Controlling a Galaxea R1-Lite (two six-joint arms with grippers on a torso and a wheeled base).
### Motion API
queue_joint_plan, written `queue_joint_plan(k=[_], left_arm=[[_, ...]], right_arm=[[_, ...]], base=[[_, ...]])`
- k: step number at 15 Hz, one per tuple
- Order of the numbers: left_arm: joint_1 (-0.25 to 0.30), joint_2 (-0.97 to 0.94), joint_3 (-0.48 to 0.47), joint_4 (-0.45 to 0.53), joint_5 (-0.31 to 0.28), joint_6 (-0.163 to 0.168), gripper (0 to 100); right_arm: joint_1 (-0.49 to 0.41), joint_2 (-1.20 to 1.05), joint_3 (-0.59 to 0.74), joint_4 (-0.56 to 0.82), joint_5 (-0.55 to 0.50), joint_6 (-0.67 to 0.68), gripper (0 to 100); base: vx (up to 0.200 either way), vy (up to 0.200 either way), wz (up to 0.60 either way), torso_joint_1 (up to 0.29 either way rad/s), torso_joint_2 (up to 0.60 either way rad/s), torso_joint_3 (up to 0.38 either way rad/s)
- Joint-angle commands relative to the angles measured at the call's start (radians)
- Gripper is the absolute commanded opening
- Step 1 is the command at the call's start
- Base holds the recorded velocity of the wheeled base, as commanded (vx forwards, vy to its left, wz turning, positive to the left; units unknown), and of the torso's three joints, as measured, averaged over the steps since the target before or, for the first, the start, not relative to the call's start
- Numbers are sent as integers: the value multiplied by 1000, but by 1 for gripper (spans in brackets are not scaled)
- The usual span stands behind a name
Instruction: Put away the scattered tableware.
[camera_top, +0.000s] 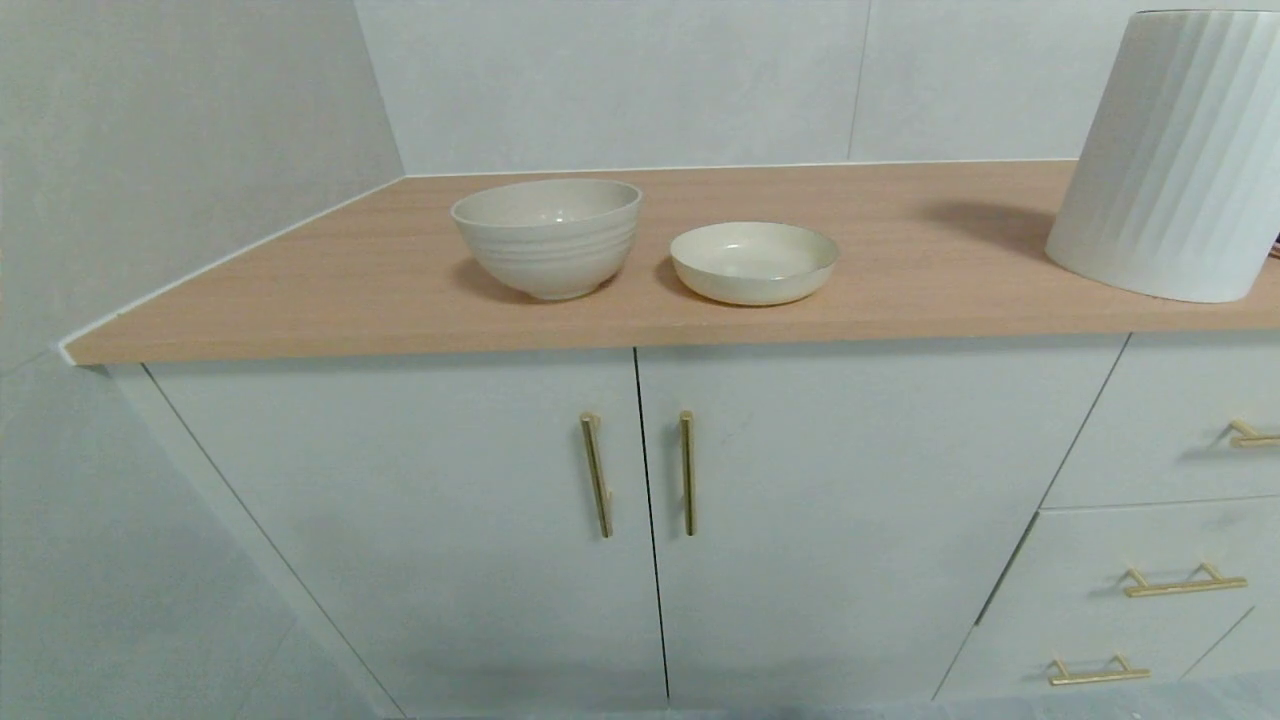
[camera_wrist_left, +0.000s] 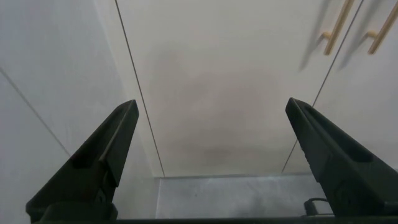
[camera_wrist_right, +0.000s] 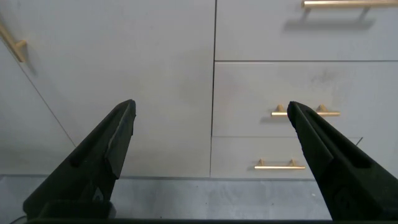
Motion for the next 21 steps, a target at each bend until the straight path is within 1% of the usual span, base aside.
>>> queue_joint_plan(k=[1, 8, 10, 19, 21], left_arm=[[1, 0, 0, 0, 0, 0, 100], [0, 0, 0, 0, 0, 0, 100], [1, 0, 0, 0, 0, 0, 100], [1, 0, 0, 0, 0, -1, 100], [1, 0, 0, 0, 0, -1, 100]], right_arm=[[0, 1, 0, 0, 0, 0, 100], [0, 1, 0, 0, 0, 1, 100], [0, 1, 0, 0, 0, 1, 100], [0, 1, 0, 0, 0, 1, 100], [0, 1, 0, 0, 0, 0, 100]], base=[[0, 0, 0, -36, 100, 56], [0, 0, 0, -2, 9, 5], [0, 0, 600, -5, 5, 7], [0, 0, 0, 0, 0, 0], [0, 200, 0, 0, 0, 7]])
